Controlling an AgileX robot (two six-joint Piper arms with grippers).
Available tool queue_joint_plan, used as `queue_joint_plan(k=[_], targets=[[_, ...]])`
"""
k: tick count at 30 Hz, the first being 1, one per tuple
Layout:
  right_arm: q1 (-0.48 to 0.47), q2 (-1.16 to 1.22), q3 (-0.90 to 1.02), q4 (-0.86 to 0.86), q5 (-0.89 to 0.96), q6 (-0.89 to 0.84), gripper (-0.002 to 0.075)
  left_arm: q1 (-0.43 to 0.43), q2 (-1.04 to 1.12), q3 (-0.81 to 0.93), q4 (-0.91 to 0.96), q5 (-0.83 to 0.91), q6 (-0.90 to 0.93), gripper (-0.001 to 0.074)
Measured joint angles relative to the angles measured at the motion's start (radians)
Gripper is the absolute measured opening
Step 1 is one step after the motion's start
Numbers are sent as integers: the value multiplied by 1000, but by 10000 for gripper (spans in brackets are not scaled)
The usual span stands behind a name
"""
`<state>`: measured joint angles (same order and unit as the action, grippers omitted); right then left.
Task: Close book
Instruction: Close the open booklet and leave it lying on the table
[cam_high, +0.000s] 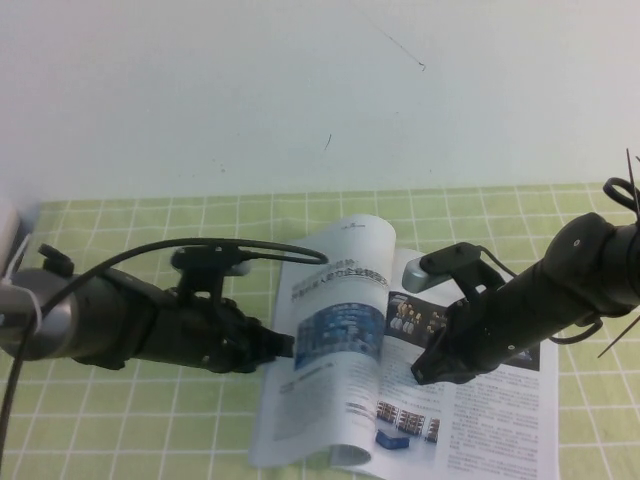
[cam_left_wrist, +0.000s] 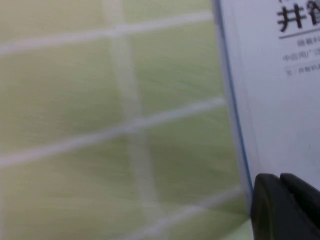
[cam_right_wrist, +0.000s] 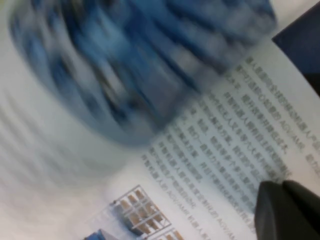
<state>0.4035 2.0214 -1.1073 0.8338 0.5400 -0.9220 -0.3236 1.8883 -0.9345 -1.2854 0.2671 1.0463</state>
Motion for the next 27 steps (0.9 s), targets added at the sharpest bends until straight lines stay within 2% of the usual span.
queue_joint_plan(k=[4,10,15,19,27], targets=[[0,0,0,0,-2,0,-3,-86,14,2,-127,111,39,-4],[0,-10,0,-6,-24,4,-3,-157,25,8,-385,274,276,-4],[-6,-91,22,-168,-79,85,-3,-158,29,-18,-407,387,334,-4],[-44,-257,22,-329,-108,174,-3,-160,29,-61,-409,448,343,-3],[-117,-595,22,-452,-29,205,-3,-165,29,-157,-409,471,345,-4]])
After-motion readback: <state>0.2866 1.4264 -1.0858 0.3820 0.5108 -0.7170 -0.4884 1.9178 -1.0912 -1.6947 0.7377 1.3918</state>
